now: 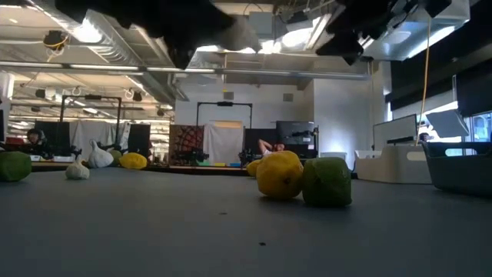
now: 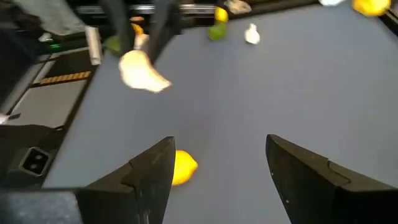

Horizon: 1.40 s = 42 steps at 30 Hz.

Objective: Sort produce into baskets
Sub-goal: Put the white garlic into the white bin

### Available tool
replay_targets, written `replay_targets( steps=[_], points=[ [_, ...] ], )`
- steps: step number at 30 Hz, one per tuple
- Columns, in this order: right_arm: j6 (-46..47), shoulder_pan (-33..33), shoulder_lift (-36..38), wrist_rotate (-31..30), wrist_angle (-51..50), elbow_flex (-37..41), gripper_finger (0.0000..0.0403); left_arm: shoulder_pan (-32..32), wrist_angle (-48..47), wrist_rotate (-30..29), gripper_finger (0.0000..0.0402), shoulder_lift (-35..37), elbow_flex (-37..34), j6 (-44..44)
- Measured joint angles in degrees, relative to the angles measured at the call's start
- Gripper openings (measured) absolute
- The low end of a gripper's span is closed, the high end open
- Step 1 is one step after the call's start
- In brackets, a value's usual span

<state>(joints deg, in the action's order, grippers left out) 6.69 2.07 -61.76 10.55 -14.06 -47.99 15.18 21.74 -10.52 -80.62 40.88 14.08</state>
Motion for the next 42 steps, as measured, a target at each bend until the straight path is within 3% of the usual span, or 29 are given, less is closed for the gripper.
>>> replay_targets(
  steps=[15, 25, 33, 37, 42],
  points=[
    [-3.7, -6.9, -8.3, 0.0, 16.7, 0.0, 0.025, -0.7, 15.2, -0.2, 0.01, 0.0, 0.0, -15.0],
    [-3.9, -7.5, -14.6, 1.1, 31.6, 0.0, 0.025, -1.6, 15.2, -0.3, 0.01, 0.0, 0.0, -16.0],
    [-2.1, -7.5, -16.9, 1.1, 37.5, 0.0, 0.0247, -1.9, 14.9, -0.3, 0.01, 0.0, 0.0, -16.6],
    [-2.0, -7.4, -17.1, 2.5, 37.5, 0.0, 0.0222, -2.0, 14.8, -0.2, 0.01, 0.0, 0.0, -17.1],
    [-2.0, -7.4, -17.3, 2.5, 37.6, 0.0, 0.0158, -2.2, 14.5, 0.0, 0.01, -0.1, 0.0, -17.3]
  ],
)
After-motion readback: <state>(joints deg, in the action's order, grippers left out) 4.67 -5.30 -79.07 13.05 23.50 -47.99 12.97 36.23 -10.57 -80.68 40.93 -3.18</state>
